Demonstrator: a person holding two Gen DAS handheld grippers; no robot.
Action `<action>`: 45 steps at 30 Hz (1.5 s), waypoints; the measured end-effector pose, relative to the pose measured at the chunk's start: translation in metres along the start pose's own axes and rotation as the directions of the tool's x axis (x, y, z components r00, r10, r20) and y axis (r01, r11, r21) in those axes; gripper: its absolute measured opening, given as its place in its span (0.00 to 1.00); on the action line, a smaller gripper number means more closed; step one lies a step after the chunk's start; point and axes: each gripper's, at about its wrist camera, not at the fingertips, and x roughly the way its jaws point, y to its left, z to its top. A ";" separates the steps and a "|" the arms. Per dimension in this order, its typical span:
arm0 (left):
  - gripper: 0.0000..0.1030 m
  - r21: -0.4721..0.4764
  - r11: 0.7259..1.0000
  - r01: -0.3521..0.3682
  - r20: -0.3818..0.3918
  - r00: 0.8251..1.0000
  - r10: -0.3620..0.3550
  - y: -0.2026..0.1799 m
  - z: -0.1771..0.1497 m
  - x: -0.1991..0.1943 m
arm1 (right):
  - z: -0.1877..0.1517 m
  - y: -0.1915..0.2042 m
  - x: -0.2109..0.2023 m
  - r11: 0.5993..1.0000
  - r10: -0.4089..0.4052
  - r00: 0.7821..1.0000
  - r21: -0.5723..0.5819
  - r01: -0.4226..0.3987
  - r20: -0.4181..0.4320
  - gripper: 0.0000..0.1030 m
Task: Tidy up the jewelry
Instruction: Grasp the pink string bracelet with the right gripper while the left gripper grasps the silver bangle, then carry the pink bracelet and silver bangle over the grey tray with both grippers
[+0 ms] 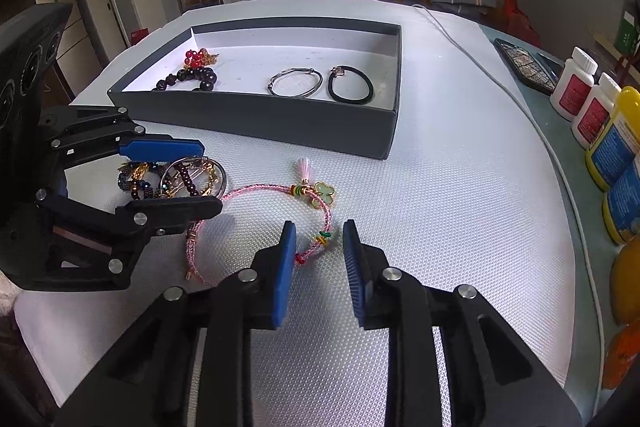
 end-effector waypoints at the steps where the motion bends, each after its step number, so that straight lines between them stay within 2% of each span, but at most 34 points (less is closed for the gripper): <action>1: 0.46 0.000 1.000 0.001 0.002 1.000 -0.001 0.000 0.000 0.000 | 0.000 0.000 0.000 1.000 0.002 1.000 -0.002 -0.002 0.000 0.17; 5: 0.45 0.000 1.000 0.004 0.033 0.999 -0.004 0.001 -0.001 -0.006 | 0.000 0.000 0.000 1.000 0.011 1.000 0.006 -0.011 0.006 0.06; 14: 0.45 -0.009 1.000 0.000 0.051 0.999 0.001 0.004 0.000 -0.013 | 0.001 -0.004 -0.010 0.998 0.052 0.997 0.040 -0.055 0.065 0.06; 20: 0.45 -0.063 0.998 -0.016 0.101 0.995 0.022 0.018 0.003 -0.041 | 0.005 0.000 -0.019 0.999 0.006 0.995 0.036 -0.009 0.101 0.05; 25: 0.45 -0.099 0.994 -0.040 0.138 0.989 0.054 0.032 0.000 -0.068 | 0.018 0.004 -0.046 0.999 -0.012 0.987 0.034 0.007 0.159 0.05; 32: 0.45 -0.151 0.986 -0.074 0.163 0.982 0.098 0.054 -0.001 -0.097 | 0.048 0.008 -0.089 0.998 -0.062 0.968 0.014 0.060 0.242 0.05; 36: 0.45 -0.164 0.980 -0.110 0.189 0.972 0.141 0.069 0.007 -0.110 | 0.072 0.009 -0.103 0.997 -0.078 0.955 0.013 0.077 0.287 0.05; 41: 0.45 -0.214 0.965 -0.148 0.216 0.957 0.195 0.098 0.027 -0.111 | 0.113 0.014 -0.097 0.998 -0.059 0.942 0.053 0.044 0.330 0.05; 45: 0.45 -0.252 0.953 -0.169 0.207 0.952 0.223 0.119 0.045 -0.094 | 0.143 0.024 -0.078 0.996 -0.074 0.936 0.078 0.050 0.345 0.05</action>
